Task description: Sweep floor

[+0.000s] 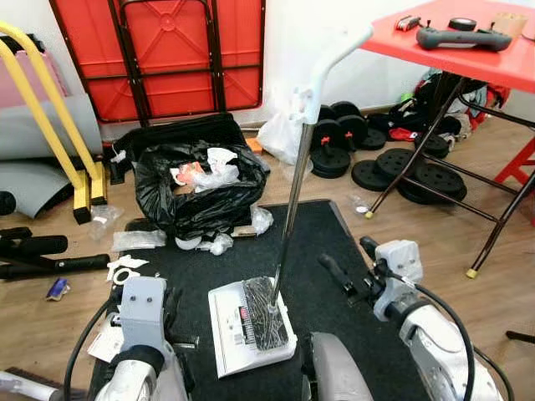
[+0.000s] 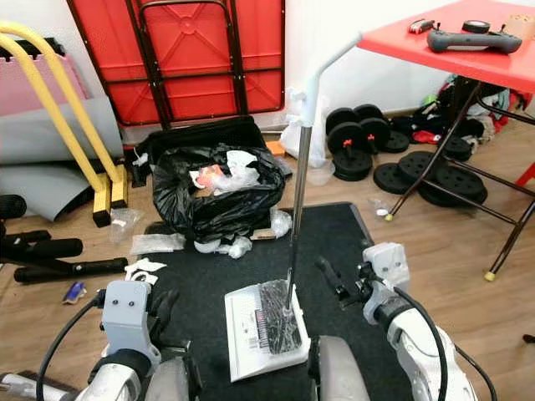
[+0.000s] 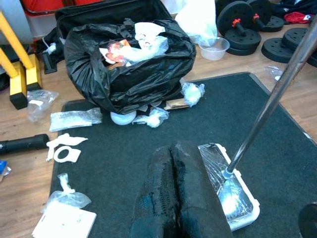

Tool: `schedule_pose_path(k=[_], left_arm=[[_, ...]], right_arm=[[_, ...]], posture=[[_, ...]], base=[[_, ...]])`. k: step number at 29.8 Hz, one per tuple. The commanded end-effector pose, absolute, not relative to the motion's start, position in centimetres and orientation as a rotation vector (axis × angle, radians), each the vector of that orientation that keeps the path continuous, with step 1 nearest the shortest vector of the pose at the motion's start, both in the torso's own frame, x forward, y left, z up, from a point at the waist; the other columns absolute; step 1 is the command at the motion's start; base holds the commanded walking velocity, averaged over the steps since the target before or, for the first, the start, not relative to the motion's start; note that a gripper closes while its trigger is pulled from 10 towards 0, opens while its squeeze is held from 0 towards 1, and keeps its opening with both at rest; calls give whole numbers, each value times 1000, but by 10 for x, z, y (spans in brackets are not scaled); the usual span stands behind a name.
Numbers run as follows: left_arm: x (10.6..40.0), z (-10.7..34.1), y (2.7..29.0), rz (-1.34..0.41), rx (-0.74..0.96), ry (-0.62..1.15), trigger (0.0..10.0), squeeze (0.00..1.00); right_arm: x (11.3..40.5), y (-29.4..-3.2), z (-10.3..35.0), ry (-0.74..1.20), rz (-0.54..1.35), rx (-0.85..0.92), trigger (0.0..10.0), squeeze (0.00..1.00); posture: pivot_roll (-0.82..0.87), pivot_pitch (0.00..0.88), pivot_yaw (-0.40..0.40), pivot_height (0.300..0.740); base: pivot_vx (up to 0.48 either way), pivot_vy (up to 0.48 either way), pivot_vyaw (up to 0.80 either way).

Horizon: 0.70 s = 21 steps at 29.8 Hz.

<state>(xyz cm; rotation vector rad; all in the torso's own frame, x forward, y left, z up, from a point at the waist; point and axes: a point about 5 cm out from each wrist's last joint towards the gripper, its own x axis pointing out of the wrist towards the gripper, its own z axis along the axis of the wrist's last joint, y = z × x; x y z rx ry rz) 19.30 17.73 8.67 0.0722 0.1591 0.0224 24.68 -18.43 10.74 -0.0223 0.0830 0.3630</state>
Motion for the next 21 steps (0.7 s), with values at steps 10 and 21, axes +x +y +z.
schedule_pose_path(k=[10,21], left_arm=[[193,76,193,233,16,198,10000,0],[195,78,194,235,30,174,10000,0]], right_arm=[[250,-194,103,116,307,-31,10000,0],[252,-195,102,120,309,-30,10000,0]], posture=[[-129,0,-81,600],[-128,0,-77,625]], base=[[-96,0,0],[0,0,0]])
